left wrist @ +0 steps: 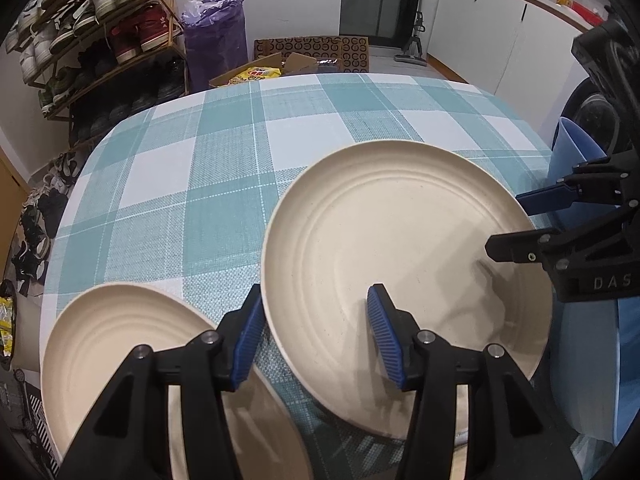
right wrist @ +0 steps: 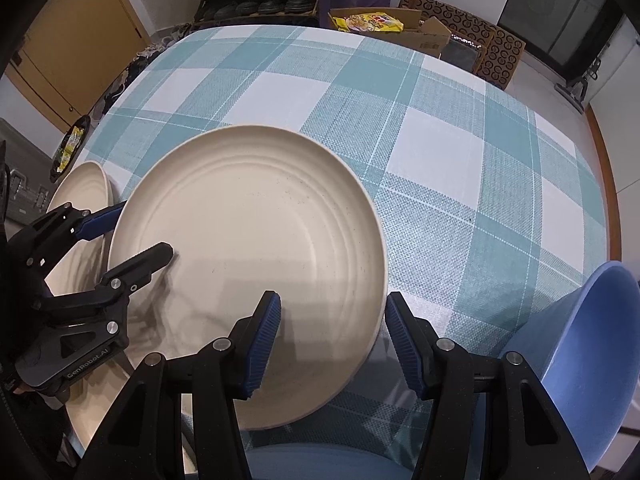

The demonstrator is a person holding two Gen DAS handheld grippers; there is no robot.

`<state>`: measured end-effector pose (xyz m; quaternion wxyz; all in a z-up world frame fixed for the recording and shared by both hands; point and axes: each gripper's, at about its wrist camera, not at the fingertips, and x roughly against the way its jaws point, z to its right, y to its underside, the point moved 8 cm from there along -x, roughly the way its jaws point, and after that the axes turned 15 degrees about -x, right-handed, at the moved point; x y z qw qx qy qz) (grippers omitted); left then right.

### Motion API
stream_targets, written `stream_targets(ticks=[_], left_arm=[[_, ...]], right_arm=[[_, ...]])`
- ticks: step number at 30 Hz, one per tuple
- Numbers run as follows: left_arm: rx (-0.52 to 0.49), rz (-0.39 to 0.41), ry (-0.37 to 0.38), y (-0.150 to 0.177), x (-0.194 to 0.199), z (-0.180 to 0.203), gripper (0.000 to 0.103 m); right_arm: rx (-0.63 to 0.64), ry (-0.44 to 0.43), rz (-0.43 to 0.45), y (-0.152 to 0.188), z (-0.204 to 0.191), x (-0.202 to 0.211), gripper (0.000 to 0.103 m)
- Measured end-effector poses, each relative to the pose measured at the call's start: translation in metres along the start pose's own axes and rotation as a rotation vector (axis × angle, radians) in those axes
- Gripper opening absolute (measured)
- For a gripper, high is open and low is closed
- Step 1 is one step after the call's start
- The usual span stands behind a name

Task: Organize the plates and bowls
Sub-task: 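Close the left gripper on the large plate rim while the right gripper closes beside it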

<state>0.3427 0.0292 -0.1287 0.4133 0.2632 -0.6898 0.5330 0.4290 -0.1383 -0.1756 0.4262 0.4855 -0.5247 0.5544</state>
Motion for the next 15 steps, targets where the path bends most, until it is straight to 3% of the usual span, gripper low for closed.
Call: stream_targets(ticks=[4, 11, 15], left_arm=[[-0.028, -0.023, -0.005, 0.001, 0.000, 0.005, 0.053], [-0.054, -0.029, 0.003, 0.003, 0.001, 0.010, 0.054], [-0.032, -0.015, 0.010, 0.003, 0.003, 0.008, 0.051]], right_arm=[[0.029, 0.039, -0.038, 0.007, 0.001, -0.008, 0.056], [0.026, 0.027, -0.051, 0.008, 0.000, -0.011, 0.056], [0.008, 0.029, -0.035, 0.008, 0.003, -0.009, 0.050]])
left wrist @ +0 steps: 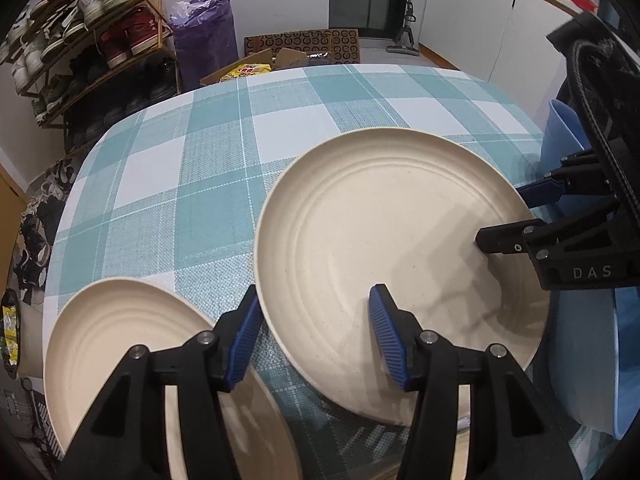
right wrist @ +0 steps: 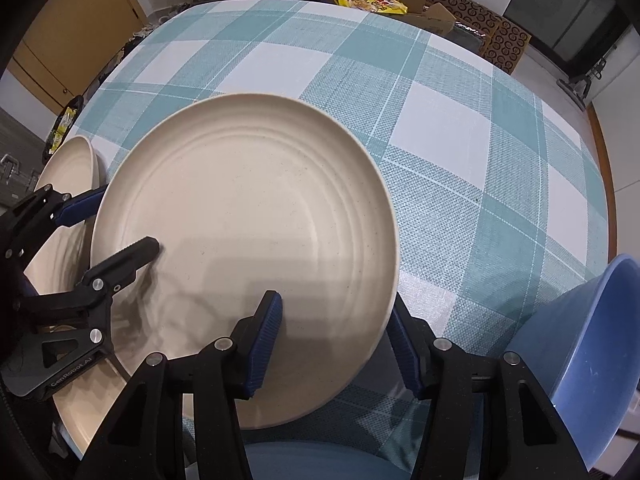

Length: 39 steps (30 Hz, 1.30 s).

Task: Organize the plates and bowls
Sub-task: 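Close the left gripper on the large plate rim while the right gripper closes beside it, then lift the large beige plate with both grippers and carry it across the table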

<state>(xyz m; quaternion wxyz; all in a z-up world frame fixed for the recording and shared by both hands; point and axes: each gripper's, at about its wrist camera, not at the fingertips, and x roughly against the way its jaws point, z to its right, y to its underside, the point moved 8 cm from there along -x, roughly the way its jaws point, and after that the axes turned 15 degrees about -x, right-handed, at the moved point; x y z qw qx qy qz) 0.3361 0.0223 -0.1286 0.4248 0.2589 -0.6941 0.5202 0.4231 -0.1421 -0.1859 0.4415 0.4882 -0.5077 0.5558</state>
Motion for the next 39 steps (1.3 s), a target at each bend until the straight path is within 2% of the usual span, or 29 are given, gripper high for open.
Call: stream_targets(ticks=[5, 10, 25, 39], left_arm=[[0.040, 0.013, -0.002, -0.001, 0.002, -0.007, 0.047], [0.059, 0.022, -0.012, -0.002, 0.004, -0.010, 0.047], [0.025, 0.085, -0.053, -0.022, 0.019, -0.009, 0.047], [0.046, 0.120, -0.060, -0.027, 0.037, -0.011, 0.047]], right_arm=[[-0.008, 0.010, 0.025, -0.002, 0.004, 0.002, 0.040], [-0.004, 0.015, 0.051, -0.001, 0.002, 0.006, 0.035], [-0.096, -0.025, 0.110, 0.002, 0.010, 0.020, 0.034], [-0.104, -0.034, 0.146, 0.005, 0.010, 0.037, 0.034]])
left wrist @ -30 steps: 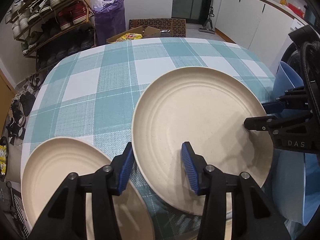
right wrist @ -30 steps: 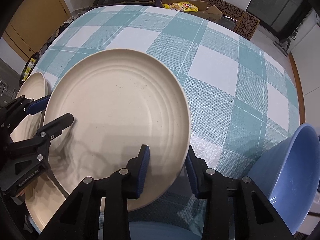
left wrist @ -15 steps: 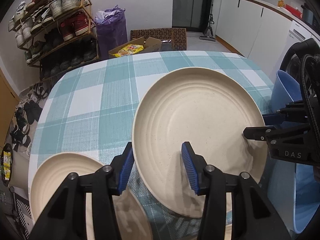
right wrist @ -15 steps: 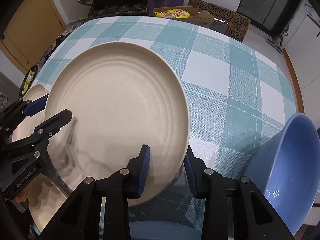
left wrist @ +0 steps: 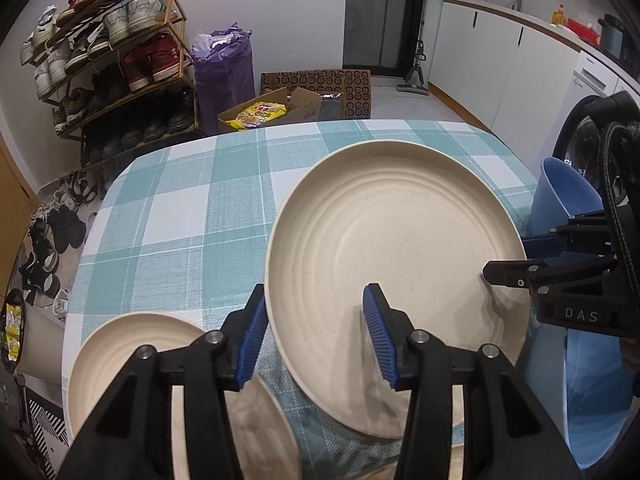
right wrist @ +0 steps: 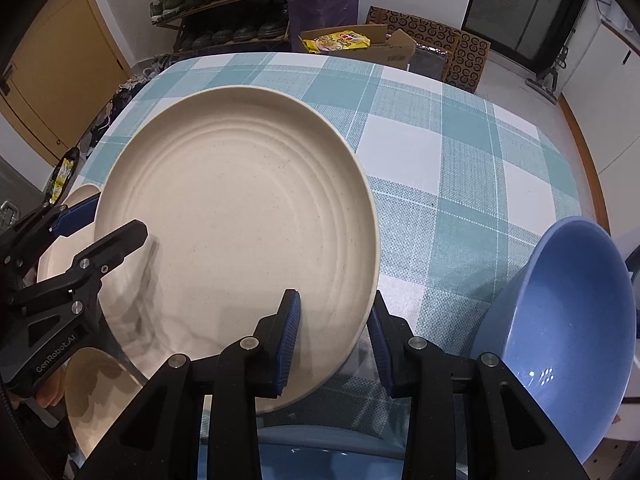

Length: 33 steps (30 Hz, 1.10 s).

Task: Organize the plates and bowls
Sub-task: 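Lift the large beige plate with both grippers and carry it across the table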

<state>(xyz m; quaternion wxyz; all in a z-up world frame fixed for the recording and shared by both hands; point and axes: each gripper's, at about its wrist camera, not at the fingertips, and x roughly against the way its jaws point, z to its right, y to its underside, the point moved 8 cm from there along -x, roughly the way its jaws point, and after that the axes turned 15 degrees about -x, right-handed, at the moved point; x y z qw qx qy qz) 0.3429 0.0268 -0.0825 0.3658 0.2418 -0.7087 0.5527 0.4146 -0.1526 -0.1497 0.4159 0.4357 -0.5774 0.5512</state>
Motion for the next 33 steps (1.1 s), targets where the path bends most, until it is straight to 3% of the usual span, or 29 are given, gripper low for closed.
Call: stream_targets(ticks=[24, 33], left_arm=[[0.043, 0.065, -0.095, 0.013, 0.074, -0.023, 0.047], [0.053, 0.069, -0.099, 0.026, 0.089, -0.021, 0.047]], right_arm=[[0.100, -0.051, 0.085, 0.009, -0.050, 0.056, 0.034], [0.122, -0.077, 0.124, 0.021, -0.059, 0.081, 0.034]])
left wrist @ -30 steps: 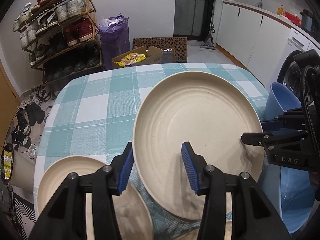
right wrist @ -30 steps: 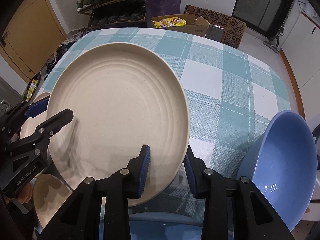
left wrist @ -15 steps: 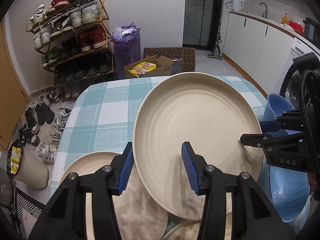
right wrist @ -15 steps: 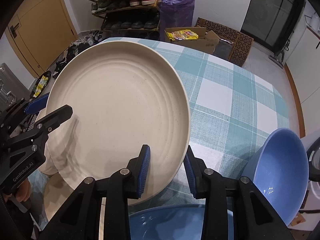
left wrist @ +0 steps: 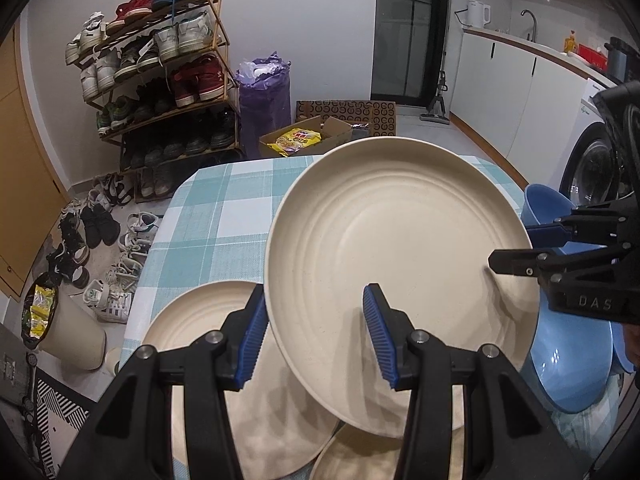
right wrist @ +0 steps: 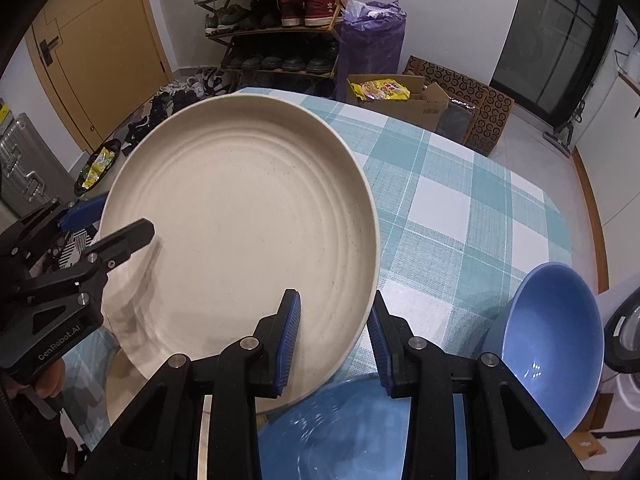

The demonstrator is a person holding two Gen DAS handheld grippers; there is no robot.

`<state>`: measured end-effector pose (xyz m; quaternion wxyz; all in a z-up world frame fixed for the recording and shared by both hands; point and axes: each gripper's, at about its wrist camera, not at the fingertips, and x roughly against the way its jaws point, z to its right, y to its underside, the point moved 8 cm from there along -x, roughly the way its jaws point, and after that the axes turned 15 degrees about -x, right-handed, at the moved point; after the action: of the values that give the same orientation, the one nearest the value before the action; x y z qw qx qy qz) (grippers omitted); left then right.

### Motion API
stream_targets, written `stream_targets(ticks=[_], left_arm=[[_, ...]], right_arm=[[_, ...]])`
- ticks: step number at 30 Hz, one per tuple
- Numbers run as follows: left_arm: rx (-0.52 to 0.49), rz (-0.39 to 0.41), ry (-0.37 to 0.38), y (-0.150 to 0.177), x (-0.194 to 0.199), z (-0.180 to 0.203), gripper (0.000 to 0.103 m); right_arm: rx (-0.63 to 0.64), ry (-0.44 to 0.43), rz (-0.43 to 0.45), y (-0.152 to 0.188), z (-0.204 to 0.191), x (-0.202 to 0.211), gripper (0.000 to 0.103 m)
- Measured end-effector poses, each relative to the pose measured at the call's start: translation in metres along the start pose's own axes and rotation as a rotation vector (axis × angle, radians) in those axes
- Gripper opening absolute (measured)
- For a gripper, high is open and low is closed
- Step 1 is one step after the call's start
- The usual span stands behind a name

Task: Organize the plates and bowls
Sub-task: 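Lift the large beige plate with both grippers and carry it across the table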

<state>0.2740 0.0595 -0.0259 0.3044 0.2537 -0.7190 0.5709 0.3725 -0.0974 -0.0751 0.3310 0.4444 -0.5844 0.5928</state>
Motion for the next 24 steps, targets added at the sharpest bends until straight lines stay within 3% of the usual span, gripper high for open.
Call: stream_targets(ticks=[24], left_arm=[[-0.003, 0.063, -0.046, 0.025, 0.053, 0.004, 0.047]], right_arm=[[0.029, -0.031, 0.082, 0.031, -0.023, 0.054, 0.034]])
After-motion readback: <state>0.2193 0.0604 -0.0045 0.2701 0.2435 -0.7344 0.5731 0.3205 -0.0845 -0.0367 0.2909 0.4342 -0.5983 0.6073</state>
